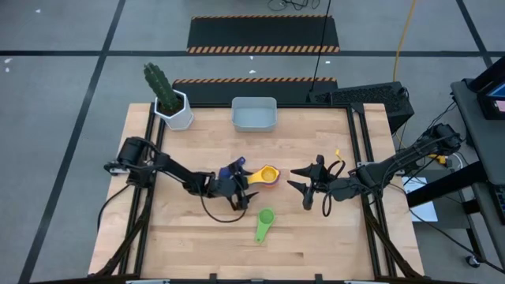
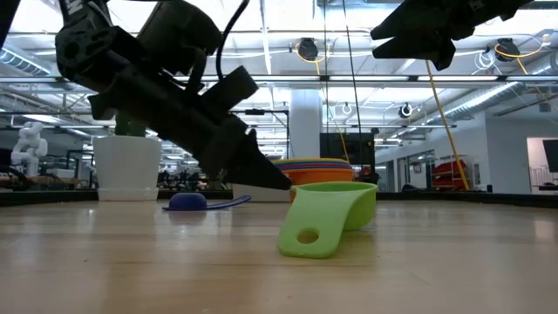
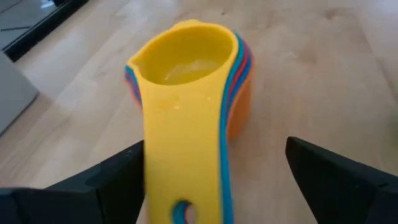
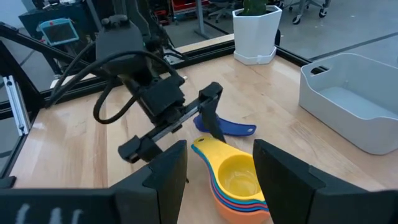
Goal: Nest measuring cups in basket
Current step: Stack the yellow measuring cup on top of the light blue measuring cup
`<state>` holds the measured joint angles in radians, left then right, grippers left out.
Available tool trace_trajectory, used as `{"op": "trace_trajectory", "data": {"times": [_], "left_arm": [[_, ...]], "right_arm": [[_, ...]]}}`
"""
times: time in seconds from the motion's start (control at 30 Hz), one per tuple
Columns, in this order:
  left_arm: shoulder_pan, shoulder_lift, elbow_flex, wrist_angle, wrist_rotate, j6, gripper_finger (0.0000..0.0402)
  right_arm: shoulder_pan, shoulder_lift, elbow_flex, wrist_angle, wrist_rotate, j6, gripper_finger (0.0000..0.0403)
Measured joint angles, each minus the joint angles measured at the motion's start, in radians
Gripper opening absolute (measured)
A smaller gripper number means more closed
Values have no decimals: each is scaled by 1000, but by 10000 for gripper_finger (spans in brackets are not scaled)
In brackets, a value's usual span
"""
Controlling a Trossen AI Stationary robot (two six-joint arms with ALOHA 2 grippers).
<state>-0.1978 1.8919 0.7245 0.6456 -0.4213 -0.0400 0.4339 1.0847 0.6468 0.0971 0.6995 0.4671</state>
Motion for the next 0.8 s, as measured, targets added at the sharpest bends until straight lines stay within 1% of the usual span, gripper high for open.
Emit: {"op": "trace_trajectory", "data": {"times": [0.13,0.33,0.57,0.8], "left_arm": [[3,14,28,-29,-21,-32,330],[21,14,50,-104,-33,-129,270],[29,14,50,-126,-32,-132,208],[29,14,50,-126,-23,-131,163]], "right_arm": [[0,0,0,0,-3,0,176],[0,0,0,0,-24,0,176],[0,0,0,4,-25,0,176],[0,0,0,3,-24,0,176]]}}
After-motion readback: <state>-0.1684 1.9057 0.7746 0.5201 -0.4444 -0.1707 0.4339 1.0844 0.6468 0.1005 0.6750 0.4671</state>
